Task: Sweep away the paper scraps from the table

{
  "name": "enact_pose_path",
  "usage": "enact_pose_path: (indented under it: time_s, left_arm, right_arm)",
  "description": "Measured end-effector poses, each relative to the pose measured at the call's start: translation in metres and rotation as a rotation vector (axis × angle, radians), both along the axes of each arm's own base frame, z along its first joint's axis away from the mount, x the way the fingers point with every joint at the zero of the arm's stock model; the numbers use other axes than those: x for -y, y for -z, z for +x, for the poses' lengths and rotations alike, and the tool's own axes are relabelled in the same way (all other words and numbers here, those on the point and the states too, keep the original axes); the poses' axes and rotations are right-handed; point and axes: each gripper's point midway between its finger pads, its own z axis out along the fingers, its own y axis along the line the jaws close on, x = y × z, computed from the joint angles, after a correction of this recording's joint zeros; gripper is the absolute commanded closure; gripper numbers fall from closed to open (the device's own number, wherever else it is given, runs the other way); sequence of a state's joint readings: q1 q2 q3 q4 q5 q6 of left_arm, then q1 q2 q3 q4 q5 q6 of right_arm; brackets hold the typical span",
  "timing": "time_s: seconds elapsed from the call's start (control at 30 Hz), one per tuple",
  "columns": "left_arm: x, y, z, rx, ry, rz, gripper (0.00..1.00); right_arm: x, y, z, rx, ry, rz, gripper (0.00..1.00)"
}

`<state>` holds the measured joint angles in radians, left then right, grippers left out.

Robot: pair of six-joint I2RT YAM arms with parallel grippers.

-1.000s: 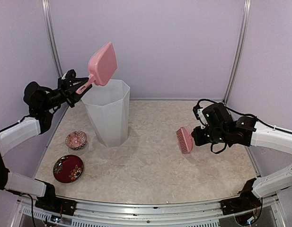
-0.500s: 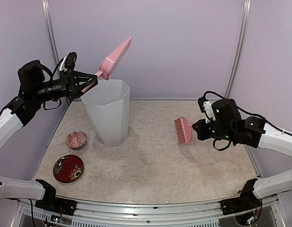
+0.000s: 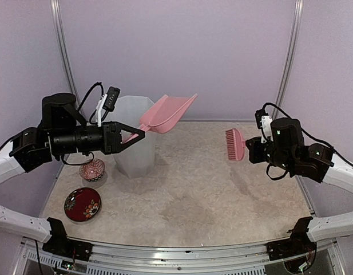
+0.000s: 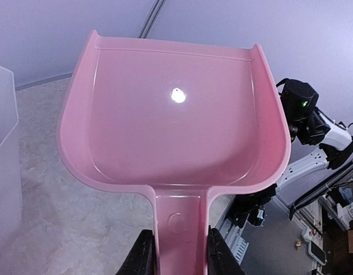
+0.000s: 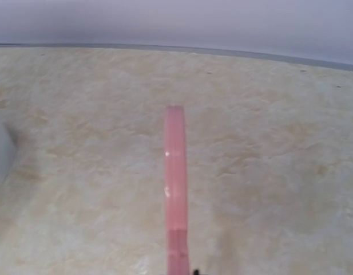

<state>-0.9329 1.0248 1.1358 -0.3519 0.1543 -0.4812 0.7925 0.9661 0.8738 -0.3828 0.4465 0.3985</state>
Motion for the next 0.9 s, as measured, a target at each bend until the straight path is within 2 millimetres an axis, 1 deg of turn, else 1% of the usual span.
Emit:
enact_pose_path:
  time_s: [0.1,0.17,0.37,0.5,0.63,0.7,0.77,0.9]
  left_arm:
    - [0.014,0.021,-0.009,0.023,-0.019,0.078,1.0]
    - [0.023,0.037,-0.011,0.029,-0.033,0.133,1.0]
    - [0.041,0.087,-0.003,0.007,-0.091,0.279,1.0]
    - [0.057,0.129,-0.001,-0.033,-0.104,0.386,1.0]
    - [0.067,0.172,0.001,-0.079,-0.124,0.49,1.0]
    - [0.072,0.186,0.003,-0.096,-0.136,0.526,1.0]
    - [0.077,0.196,0.005,-0.109,-0.149,0.548,1.0]
    - [0.092,0.21,0.015,-0.129,-0.184,0.571,1.0]
  right_arm:
    - [0.008,0.003,0.001,0.005,0.03,-0.014,1.0]
    - [0.013,0.004,0.001,0.008,0.045,-0.022,1.0]
    - [0.027,0.007,0.002,0.024,0.087,-0.039,1.0]
    - [0.032,0.012,0.002,0.026,0.098,-0.045,1.0]
    - [0.034,0.019,0.002,0.02,0.097,-0.06,1.0]
    - [0.034,0.021,0.002,0.019,0.096,-0.065,1.0]
    - [0.034,0.021,0.003,0.023,0.093,-0.066,1.0]
    - [0.032,0.018,0.004,0.038,0.087,-0.058,1.0]
